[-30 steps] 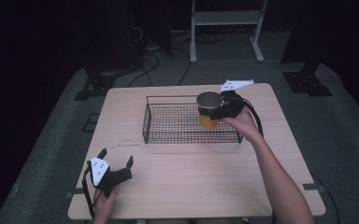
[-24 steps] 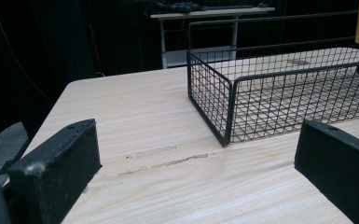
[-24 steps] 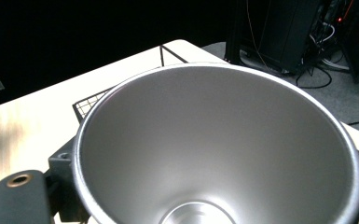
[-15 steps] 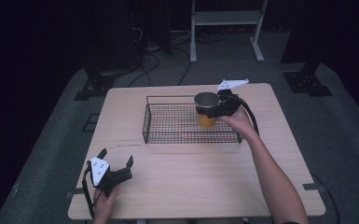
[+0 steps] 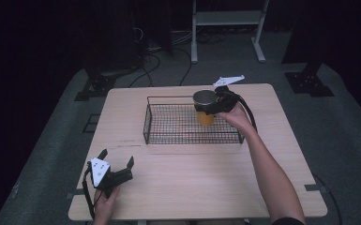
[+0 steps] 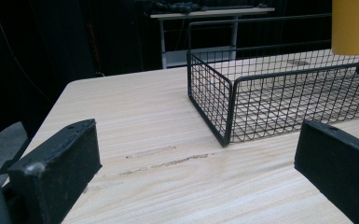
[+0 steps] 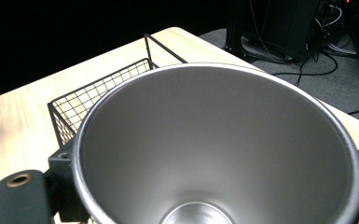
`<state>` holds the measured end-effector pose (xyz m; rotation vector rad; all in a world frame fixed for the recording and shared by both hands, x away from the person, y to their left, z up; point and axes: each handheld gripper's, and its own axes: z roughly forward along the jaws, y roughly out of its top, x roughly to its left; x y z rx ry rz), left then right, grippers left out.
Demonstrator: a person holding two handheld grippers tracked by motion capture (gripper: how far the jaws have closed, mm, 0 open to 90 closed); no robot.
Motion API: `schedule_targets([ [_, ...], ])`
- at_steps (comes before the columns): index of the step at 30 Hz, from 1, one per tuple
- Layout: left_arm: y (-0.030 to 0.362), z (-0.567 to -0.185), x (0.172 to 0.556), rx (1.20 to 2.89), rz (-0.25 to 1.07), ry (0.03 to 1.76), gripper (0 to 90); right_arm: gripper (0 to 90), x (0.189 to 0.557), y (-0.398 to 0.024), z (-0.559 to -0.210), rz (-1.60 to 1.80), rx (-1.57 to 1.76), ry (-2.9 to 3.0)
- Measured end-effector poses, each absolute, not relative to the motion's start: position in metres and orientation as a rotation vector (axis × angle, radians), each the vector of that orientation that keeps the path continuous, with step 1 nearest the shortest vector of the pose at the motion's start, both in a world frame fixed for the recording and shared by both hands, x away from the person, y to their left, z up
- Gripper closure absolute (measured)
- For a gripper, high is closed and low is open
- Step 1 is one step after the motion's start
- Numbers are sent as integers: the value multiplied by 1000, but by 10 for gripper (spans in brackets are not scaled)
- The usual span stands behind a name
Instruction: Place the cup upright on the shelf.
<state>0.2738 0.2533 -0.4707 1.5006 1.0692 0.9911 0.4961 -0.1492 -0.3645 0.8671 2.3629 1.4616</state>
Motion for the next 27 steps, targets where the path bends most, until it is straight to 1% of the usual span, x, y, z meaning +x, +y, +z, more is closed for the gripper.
schedule_targets([
  [13,253,-471,274,1502,989,1068,0,120,509,-145,-389,1444,848,2426],
  [20,253,-471,274,1502,989,1068,0,120,512,-138,-401,1472,830,2447],
  [27,254,-471,274,1501,987,1069,0,119,515,-130,-410,1426,819,2476],
])
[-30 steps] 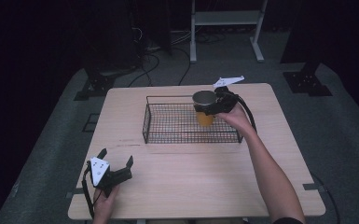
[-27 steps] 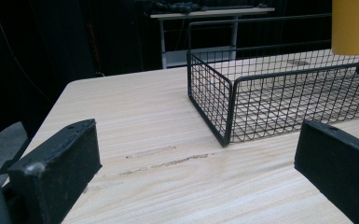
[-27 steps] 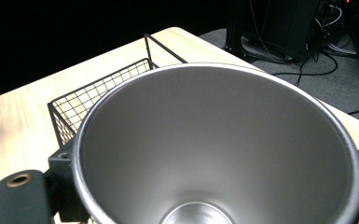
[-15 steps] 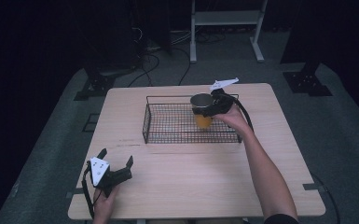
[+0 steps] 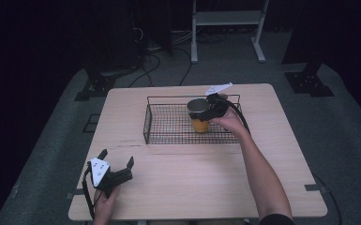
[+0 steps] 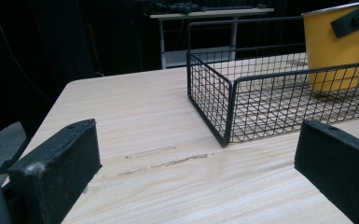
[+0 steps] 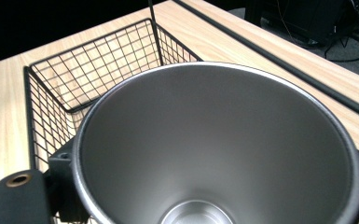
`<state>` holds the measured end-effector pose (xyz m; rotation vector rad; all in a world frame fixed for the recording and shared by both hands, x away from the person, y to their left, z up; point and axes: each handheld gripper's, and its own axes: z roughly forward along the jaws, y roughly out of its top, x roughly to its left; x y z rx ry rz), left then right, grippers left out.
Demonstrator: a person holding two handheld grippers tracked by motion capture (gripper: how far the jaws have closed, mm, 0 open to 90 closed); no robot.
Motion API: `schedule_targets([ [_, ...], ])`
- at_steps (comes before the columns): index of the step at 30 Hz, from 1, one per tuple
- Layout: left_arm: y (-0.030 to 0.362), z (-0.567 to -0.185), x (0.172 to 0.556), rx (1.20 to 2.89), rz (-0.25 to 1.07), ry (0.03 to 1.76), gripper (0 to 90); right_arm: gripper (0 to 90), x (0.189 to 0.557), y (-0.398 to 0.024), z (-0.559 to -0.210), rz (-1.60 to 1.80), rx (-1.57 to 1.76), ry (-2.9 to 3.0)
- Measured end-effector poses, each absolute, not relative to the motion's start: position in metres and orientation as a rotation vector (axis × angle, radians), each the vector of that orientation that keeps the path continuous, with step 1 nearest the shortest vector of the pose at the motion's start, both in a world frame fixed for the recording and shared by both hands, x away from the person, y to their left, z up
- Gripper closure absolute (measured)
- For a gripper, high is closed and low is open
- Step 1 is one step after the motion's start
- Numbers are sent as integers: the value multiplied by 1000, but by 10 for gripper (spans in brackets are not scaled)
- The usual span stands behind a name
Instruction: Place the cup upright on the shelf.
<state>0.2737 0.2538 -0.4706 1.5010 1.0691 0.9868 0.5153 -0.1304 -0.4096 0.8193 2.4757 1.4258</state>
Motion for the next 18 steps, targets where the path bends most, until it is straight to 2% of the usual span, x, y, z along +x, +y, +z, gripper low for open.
schedule_targets([
  [18,254,-471,274,1501,987,1069,0,118,518,-119,-420,1378,770,2488],
])
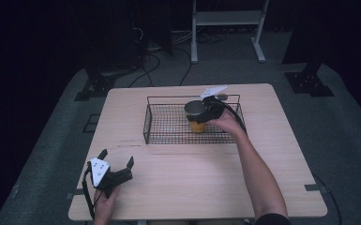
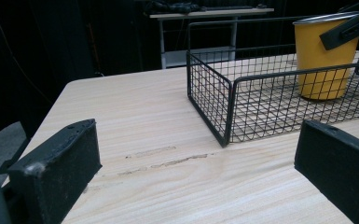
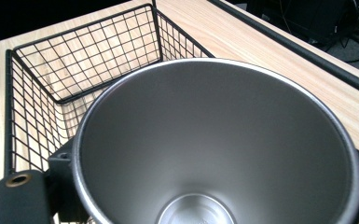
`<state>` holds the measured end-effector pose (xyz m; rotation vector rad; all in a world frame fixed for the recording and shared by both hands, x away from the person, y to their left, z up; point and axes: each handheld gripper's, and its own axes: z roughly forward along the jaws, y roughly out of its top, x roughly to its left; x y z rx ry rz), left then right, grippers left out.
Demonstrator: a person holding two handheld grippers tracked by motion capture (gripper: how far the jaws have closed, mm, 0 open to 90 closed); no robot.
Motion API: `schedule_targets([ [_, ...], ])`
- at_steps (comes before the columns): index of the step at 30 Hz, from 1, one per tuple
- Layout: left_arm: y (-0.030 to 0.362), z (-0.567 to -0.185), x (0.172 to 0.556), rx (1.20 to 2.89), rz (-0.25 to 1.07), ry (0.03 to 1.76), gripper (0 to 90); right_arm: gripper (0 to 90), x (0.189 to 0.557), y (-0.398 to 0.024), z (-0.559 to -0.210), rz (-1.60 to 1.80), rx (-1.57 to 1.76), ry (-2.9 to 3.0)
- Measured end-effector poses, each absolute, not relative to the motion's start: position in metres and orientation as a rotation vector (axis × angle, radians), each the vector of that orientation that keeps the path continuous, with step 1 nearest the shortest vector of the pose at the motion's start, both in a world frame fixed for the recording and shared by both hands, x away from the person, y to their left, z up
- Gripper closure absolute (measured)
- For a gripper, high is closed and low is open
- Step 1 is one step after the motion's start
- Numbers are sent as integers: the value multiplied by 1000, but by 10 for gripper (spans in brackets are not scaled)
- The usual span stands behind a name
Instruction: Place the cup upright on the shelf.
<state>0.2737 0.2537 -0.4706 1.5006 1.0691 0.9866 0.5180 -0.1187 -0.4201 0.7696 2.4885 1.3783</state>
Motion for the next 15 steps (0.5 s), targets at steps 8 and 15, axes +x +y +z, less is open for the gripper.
schedule_targets([
  [8,254,-471,274,1501,987,1069,0,113,516,-117,-421,1351,724,2498],
  [15,254,-471,274,1503,988,1069,0,108,515,-117,-421,1344,706,2502],
])
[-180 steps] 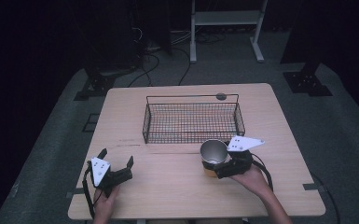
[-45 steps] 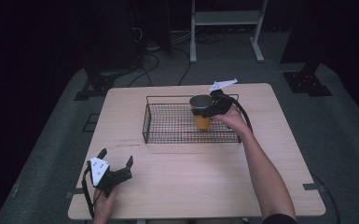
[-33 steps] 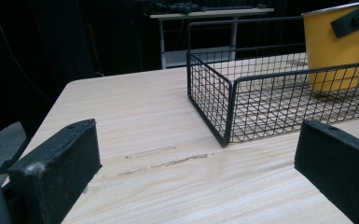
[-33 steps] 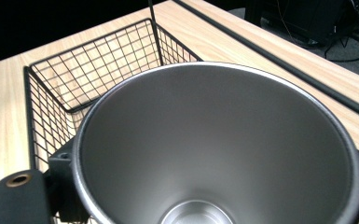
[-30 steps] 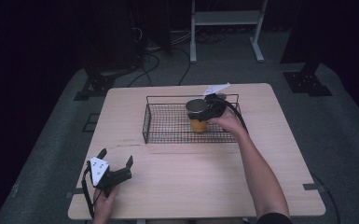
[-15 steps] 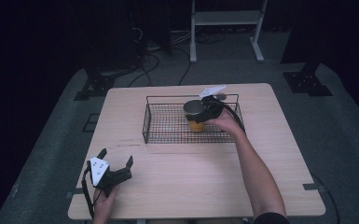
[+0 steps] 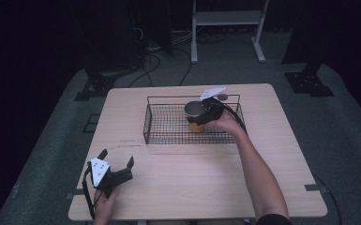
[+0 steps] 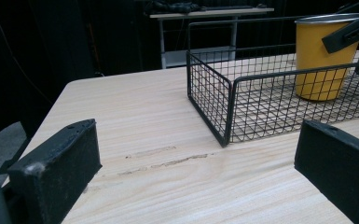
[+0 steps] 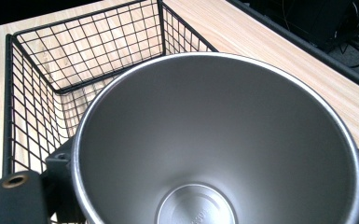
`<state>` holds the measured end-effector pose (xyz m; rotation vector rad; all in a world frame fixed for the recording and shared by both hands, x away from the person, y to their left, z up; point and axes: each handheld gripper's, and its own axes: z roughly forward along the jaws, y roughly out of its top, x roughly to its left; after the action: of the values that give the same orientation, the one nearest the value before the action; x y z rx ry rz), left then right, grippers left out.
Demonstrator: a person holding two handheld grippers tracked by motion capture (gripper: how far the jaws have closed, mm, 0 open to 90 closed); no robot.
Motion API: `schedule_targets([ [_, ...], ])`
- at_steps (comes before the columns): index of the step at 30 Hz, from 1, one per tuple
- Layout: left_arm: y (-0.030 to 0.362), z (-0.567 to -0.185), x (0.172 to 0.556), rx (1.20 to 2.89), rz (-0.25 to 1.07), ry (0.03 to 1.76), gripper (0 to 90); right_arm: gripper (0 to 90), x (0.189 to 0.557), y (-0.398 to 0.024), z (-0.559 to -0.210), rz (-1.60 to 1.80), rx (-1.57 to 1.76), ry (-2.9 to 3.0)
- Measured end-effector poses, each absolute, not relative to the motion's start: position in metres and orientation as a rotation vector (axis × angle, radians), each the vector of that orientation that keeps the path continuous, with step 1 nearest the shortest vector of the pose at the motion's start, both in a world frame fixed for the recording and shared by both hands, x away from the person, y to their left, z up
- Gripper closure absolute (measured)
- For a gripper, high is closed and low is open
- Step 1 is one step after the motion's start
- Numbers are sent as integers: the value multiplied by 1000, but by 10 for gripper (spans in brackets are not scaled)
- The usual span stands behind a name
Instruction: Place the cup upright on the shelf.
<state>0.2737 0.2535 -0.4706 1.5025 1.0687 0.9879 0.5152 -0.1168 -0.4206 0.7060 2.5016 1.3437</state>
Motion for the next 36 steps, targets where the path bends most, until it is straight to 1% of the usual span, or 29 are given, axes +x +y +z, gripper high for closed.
schedule_targets([
  [10,254,-471,274,1502,987,1069,0,80,515,-118,-421,1322,705,2506],
  [16,253,-471,274,1503,988,1068,0,26,514,-116,-422,1311,695,2504],
  [23,253,-471,274,1504,989,1068,0,6,513,-116,-421,1306,694,2496],
  [36,253,-471,274,1507,991,1072,0,0,510,-120,-411,1368,696,2439],
])
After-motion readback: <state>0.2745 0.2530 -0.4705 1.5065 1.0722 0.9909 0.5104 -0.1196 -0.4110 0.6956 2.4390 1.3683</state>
